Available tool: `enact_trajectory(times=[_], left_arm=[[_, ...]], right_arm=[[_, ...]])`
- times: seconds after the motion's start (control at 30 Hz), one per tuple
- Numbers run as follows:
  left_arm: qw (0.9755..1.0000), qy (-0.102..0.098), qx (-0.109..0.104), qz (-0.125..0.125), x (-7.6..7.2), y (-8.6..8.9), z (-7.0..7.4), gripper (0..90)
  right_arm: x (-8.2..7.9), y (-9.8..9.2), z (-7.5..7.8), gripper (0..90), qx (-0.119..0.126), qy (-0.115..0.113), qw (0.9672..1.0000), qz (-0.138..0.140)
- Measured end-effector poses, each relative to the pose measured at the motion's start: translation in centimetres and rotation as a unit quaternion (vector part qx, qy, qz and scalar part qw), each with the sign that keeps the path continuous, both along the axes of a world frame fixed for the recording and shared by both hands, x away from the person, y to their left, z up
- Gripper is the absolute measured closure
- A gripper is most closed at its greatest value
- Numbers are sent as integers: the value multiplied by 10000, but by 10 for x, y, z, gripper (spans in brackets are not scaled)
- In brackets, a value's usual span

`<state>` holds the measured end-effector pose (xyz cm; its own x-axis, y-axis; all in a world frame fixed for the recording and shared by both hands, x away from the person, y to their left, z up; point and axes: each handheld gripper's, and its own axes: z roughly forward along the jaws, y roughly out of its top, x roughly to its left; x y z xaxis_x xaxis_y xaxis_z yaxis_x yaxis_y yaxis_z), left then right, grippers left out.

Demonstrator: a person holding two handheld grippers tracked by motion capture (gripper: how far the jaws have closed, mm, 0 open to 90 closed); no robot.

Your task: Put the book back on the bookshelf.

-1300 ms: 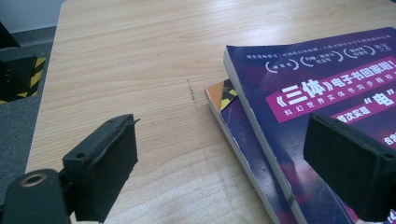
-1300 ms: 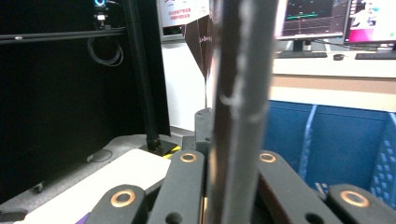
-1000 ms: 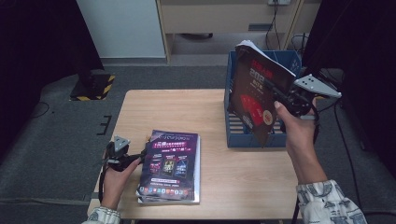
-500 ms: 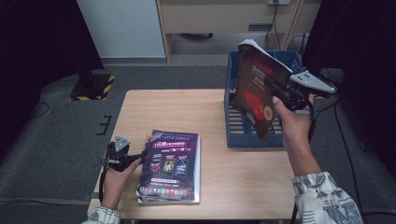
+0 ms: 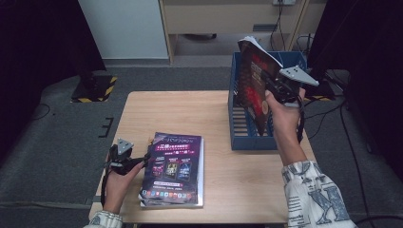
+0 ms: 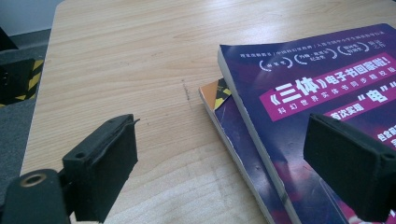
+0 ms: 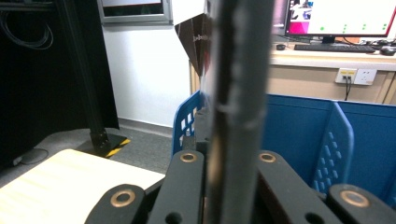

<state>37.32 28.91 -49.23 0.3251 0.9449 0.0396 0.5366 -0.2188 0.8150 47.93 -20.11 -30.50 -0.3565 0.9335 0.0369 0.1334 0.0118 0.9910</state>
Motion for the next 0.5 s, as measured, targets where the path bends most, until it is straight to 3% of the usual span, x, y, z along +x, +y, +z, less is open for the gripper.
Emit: enact_trajectory(times=[0.17, 0.5], left_arm=[[10000, 5, 50, -24, 0, -1, 0, 95], [10000, -10, 51, -29, 0, -1, 0, 95]], right_arm=[[12, 5, -6, 871, 142, -28, 9999, -54], [23, 13, -16, 870, 185, -107, 9996, -165]])
